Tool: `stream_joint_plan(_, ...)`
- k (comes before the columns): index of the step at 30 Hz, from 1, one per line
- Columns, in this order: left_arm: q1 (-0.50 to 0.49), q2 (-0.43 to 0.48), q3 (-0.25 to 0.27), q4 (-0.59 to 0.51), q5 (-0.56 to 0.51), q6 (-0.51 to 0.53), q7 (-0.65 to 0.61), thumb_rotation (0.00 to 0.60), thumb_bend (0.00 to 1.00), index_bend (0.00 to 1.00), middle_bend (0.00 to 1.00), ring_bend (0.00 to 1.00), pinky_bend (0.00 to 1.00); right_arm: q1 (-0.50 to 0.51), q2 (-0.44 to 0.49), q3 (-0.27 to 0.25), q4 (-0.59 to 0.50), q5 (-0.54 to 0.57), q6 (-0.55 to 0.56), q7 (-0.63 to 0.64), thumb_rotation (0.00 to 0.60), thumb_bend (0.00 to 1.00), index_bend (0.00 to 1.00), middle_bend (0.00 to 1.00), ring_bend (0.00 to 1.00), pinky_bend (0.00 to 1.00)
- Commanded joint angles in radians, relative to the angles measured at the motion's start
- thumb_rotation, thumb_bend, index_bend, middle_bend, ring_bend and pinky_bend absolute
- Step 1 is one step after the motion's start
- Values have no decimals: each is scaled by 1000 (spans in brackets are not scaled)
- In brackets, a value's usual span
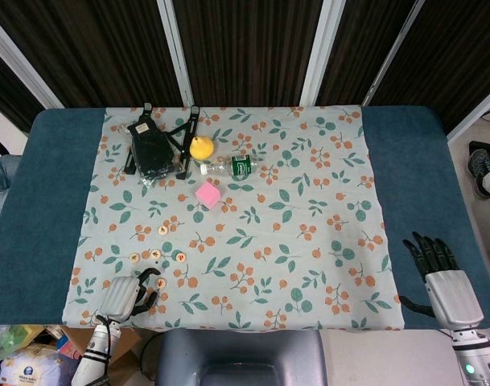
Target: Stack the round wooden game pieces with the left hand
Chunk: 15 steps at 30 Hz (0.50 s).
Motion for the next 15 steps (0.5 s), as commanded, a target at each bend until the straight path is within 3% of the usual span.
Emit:
stream_joint_plan(1,-3,-6,-1,6,-4,-2,0,600,417,362,1000,1000,1000,0,0,-1,0,-1,-1,0,600,205,0,0,0,0)
stream_joint_plan(15,-15,-31,-4,34,-28,-19,-8,600,417,396,1000,1000,1000,-3,3,-1,-1,-3,2,2,600,204,0,0,0,0)
